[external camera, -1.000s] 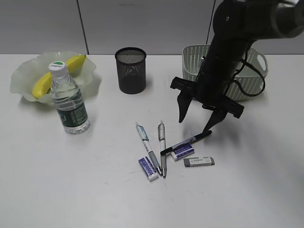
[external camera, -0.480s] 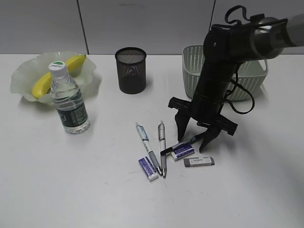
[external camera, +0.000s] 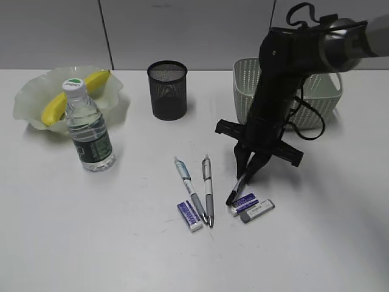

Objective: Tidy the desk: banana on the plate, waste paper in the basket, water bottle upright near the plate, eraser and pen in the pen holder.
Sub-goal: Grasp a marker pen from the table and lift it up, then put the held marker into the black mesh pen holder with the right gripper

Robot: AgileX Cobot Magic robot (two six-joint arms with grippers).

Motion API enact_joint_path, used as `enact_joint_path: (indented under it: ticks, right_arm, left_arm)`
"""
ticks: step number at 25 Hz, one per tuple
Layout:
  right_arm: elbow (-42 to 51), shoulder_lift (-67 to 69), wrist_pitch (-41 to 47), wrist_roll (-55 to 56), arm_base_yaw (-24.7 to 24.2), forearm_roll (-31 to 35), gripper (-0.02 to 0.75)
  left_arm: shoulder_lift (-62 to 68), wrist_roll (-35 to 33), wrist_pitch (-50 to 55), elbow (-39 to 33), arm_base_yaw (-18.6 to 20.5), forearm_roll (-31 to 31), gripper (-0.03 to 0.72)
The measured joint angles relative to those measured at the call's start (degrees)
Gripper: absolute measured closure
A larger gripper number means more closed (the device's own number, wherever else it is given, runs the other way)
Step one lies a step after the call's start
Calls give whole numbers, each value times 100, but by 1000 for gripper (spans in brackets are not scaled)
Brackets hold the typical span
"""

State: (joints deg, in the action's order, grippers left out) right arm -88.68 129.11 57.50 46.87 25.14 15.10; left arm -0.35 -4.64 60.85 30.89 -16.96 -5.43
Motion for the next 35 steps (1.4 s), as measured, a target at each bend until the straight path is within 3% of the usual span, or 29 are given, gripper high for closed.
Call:
enact_joint_path:
  ticks: [6, 13, 18, 24, 32, 35]
  right_arm:
    - [-537, -122, 57, -596, 169, -44, 638]
    - [-1367, -729, -401, -2290, 543, 186, 638]
    - [-1747, -917, -1694, -3658, 754, 276, 638]
    - [-1766, -777, -3680, -4479, 762, 20, 638]
    - [-1766, 110, -6103, -4687, 762, -483, 638]
    - [-1761, 298, -6589, -4687, 762, -509, 638]
  left_arm:
    - [0, 0, 0, 0, 0, 0, 253]
    - [0, 0, 0, 0, 0, 0, 253]
    - [0, 0, 0, 0, 0, 0, 253]
    - [0, 0, 0, 0, 0, 0, 253]
    - [0, 0, 0, 0, 0, 0, 253]
    - [0, 0, 0, 0, 0, 0, 253]
